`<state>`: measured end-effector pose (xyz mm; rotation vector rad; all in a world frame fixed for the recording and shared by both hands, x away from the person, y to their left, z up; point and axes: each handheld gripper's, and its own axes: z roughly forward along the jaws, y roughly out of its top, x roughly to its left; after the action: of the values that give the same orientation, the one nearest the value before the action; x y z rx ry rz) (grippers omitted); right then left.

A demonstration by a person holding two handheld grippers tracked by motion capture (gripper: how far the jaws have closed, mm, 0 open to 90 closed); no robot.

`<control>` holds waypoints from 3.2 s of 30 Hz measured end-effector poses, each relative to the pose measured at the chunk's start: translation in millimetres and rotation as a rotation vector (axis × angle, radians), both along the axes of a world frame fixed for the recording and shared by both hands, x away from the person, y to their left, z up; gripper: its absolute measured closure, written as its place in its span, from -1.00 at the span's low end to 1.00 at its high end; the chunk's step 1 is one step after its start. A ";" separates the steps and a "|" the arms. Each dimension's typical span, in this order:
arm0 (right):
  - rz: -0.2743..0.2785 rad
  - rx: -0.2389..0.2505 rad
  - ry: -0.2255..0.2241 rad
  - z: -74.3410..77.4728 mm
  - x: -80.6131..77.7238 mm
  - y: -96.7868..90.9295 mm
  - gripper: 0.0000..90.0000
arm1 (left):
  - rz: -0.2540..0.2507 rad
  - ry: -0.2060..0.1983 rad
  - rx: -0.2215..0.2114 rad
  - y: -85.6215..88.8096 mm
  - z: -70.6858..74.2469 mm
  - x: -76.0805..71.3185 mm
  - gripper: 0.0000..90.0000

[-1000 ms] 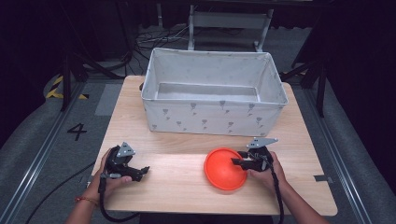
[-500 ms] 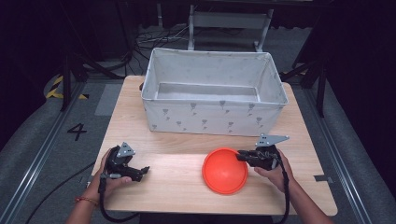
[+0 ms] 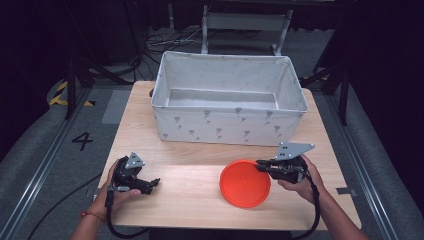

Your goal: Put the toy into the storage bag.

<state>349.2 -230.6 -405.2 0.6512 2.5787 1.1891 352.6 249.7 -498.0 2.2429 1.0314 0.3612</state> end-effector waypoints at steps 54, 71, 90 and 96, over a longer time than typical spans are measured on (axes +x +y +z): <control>0.079 -0.162 -0.195 161.7 10.1 -40.8 0.83 | 0.014 0.006 -0.004 -0.7 0.0 -1.3 -0.99; 0.089 -0.164 -0.228 198.0 25.7 -36.2 0.83 | 0.014 0.006 -0.003 -0.7 0.0 -1.4 -0.99; 0.047 -0.179 -0.246 229.3 50.0 -31.8 0.83 | 0.013 0.004 -0.001 -0.6 0.1 -1.3 -0.99; 0.025 -0.178 -0.256 239.6 62.7 -30.9 0.83 | 0.013 0.004 -0.001 -0.5 0.1 -1.3 -0.99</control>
<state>411.9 -261.5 -165.6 0.4020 2.4445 0.9648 351.3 249.2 -497.9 2.2382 1.0483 0.3618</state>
